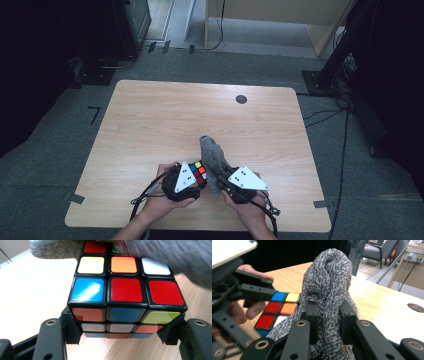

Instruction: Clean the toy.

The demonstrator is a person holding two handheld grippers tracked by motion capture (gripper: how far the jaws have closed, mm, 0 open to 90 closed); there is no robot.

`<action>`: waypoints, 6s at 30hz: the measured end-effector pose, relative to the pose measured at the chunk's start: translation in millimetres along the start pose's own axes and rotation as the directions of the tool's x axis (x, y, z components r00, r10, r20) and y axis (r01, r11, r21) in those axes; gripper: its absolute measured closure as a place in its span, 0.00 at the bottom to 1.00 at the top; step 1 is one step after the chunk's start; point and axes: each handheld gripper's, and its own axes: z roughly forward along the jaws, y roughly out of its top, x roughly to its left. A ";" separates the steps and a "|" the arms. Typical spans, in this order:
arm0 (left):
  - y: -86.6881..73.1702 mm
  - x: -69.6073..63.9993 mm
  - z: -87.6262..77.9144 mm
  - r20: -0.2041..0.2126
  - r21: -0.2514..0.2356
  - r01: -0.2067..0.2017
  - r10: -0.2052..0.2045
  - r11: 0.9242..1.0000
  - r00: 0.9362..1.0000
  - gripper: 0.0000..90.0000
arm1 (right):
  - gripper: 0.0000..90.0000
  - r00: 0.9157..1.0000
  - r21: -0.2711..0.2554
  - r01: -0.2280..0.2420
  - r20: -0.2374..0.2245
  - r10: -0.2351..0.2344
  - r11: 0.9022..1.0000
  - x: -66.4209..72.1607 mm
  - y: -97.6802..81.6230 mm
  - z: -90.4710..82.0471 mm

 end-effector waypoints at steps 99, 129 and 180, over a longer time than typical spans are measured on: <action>-5.2 36.0 -25.9 0.178 -0.311 0.275 -0.228 0.910 0.957 0.38 | 0.83 0.946 -0.026 -0.277 -0.185 0.267 0.961 -23.9 -23.2 5.1; -5.1 42.1 -27.0 0.273 -0.289 0.369 -0.293 0.883 0.916 0.38 | 0.85 0.985 -0.061 -0.106 -0.145 0.096 0.993 -15.2 -29.1 13.8; -8.3 51.0 -28.0 0.281 -0.269 0.411 -0.338 0.871 0.898 0.38 | 0.83 0.941 0.023 0.026 -0.337 -0.017 0.999 10.5 -29.8 24.2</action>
